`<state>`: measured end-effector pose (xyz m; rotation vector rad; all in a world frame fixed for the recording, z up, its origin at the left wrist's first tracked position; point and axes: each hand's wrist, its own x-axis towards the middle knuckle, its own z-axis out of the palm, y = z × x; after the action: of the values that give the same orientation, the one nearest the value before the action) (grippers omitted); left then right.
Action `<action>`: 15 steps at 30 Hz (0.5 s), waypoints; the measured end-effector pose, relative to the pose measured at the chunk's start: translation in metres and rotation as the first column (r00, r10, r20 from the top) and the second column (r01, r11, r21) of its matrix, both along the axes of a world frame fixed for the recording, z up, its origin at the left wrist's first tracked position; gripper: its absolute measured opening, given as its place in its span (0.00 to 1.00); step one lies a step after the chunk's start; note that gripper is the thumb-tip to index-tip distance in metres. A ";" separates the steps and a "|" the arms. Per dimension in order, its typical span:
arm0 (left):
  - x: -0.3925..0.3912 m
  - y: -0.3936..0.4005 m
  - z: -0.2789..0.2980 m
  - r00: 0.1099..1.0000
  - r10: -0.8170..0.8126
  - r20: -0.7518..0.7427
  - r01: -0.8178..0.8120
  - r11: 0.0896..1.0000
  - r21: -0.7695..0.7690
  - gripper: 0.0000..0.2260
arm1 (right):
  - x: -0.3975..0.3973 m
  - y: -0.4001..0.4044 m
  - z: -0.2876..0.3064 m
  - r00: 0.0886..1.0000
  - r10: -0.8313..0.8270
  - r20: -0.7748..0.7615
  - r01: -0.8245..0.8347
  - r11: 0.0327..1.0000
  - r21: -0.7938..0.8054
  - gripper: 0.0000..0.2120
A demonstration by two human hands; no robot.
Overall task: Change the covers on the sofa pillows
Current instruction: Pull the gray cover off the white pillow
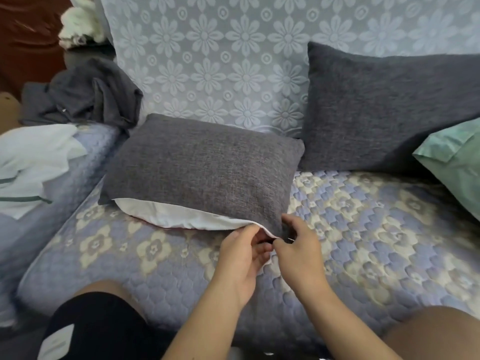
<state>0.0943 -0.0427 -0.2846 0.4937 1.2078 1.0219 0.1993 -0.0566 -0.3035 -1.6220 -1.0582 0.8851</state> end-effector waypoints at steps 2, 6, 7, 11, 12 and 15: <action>-0.002 0.001 0.002 0.998 0.004 0.059 -0.005 1.000 0.021 0.05 | 0.001 -0.002 0.001 0.998 0.025 -0.058 -0.023 0.999 0.026 0.25; -0.004 -0.002 -0.003 1.000 -0.023 -0.020 0.025 0.996 0.082 0.10 | 0.004 0.004 0.006 0.925 0.009 -0.381 -0.005 1.000 0.013 0.24; -0.005 -0.003 -0.005 0.999 -0.034 -0.022 0.036 0.996 0.081 0.10 | 0.003 0.004 0.007 0.887 0.000 -0.461 -0.002 1.000 -0.002 0.23; -0.011 0.007 -0.006 0.991 -0.038 0.126 0.039 0.999 -0.013 0.12 | 0.002 0.007 0.011 0.855 0.100 -0.509 -0.097 0.995 0.032 0.20; -0.010 0.012 -0.003 0.991 -0.056 0.125 0.062 0.997 -0.042 0.11 | 0.002 0.007 0.012 0.862 0.134 -0.488 -0.126 0.991 0.051 0.20; -0.005 0.031 0.006 0.988 -0.066 0.139 0.081 0.990 -0.111 0.09 | 0.002 0.004 0.014 0.896 0.222 -0.384 -0.203 0.975 0.091 0.14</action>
<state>0.0894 -0.0116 -0.2783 0.3690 1.1134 0.9019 0.2012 -0.0523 -0.2897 -1.2304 -0.9715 1.2610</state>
